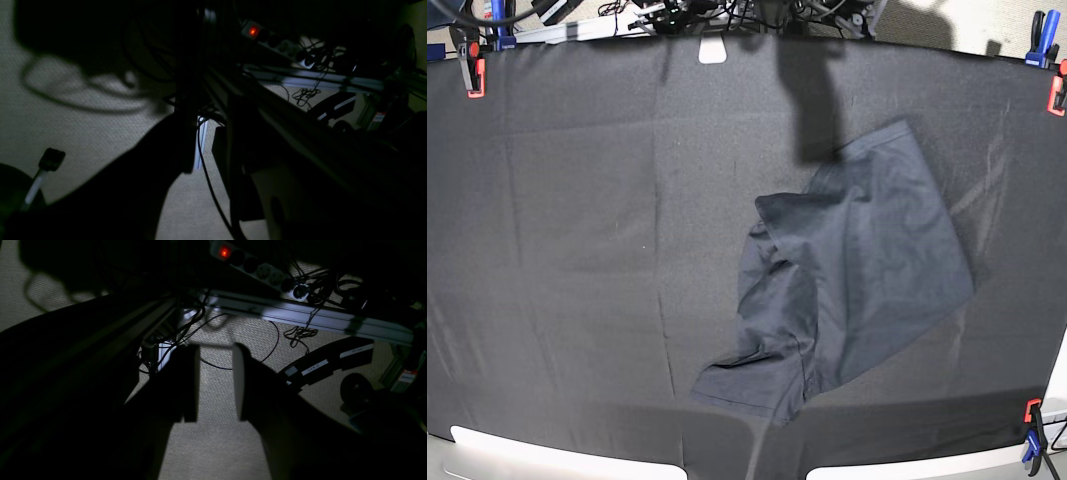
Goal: Layout the t-shirt on the table in an organized manner, then fold the t-shirt properly
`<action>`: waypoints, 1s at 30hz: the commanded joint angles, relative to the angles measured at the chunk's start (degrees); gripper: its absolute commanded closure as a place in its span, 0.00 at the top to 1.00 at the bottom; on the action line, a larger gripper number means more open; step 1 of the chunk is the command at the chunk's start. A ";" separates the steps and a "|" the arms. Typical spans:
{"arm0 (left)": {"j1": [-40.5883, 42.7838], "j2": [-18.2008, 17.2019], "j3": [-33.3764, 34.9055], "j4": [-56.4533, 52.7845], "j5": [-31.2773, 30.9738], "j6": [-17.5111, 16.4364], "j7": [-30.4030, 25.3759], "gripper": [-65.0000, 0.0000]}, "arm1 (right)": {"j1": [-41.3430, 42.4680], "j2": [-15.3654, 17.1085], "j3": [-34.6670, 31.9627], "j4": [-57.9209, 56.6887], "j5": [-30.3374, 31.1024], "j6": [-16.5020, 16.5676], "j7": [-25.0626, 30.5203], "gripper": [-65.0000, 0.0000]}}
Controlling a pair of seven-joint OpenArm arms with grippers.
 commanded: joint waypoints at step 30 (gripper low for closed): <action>1.05 0.24 0.02 1.66 0.13 -0.76 -1.55 0.22 | -0.22 0.24 0.11 0.46 -0.09 0.42 0.42 0.26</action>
